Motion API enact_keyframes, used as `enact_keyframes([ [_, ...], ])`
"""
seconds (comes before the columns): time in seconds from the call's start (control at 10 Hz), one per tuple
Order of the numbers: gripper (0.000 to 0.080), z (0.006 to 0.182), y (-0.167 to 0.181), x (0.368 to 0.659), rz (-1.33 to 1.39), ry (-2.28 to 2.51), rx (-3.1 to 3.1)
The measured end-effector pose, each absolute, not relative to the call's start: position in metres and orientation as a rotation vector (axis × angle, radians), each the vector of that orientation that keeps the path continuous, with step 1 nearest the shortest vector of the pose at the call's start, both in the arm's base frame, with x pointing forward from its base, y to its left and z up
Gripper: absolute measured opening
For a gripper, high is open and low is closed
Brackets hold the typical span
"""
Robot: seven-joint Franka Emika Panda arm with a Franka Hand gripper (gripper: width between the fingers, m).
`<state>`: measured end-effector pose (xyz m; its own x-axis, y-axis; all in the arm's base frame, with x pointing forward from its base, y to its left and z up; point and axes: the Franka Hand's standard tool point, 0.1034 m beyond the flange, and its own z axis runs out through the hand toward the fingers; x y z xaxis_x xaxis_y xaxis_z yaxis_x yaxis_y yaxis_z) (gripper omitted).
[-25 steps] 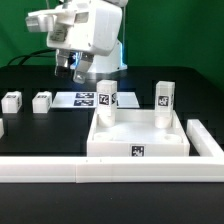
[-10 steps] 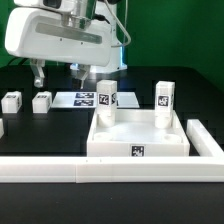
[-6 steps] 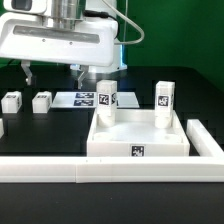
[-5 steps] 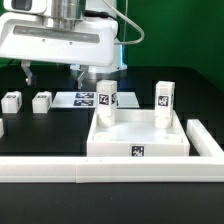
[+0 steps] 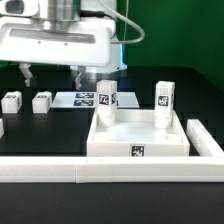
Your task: Assemble square table
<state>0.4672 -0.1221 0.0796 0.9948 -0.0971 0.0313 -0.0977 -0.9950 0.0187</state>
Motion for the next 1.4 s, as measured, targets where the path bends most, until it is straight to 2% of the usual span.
enact_keyframes([
  [0.3,0.0649,0.076,-0.143,0.444,-0.125,-0.238,3.209],
  [0.8,0.0649,0.071,-0.145,0.439,-0.139,-0.221,3.213],
  [1.1,0.0649,0.059,-0.151,0.41,-0.18,-0.208,3.215],
  [1.4,0.0649,0.054,-0.15,0.401,-0.191,-0.169,3.218],
])
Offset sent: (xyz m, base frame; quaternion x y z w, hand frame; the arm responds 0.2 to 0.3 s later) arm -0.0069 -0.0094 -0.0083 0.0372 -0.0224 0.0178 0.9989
